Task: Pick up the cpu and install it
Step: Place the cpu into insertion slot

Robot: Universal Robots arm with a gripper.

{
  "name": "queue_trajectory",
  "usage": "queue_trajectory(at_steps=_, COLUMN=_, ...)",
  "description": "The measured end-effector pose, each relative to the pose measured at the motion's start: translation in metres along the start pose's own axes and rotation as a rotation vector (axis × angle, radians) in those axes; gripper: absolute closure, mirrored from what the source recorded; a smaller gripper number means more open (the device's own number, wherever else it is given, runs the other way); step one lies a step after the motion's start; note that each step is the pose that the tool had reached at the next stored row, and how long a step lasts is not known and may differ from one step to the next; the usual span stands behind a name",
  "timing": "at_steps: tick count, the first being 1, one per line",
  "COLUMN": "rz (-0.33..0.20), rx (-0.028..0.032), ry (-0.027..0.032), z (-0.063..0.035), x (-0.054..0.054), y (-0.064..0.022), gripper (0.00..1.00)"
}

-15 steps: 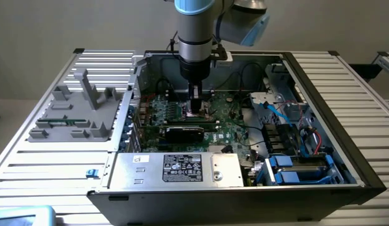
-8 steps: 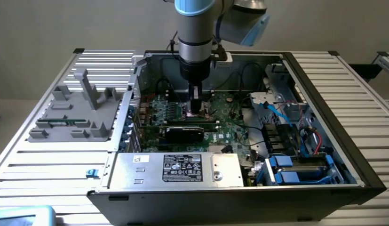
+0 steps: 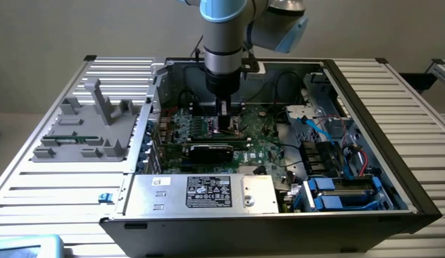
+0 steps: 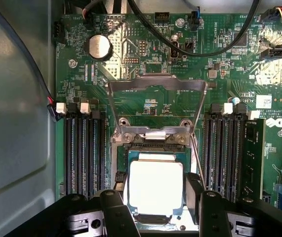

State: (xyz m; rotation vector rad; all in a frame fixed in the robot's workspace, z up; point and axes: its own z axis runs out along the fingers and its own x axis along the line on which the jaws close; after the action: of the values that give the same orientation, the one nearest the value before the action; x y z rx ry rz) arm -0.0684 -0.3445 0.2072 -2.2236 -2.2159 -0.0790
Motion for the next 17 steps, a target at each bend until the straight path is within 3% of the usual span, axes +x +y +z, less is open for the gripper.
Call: queue_trajectory(at_steps=17, rz=0.000, rx=0.0000, ry=-0.0007, z=0.0042, x=0.0003, y=-0.0002, gripper=0.45)
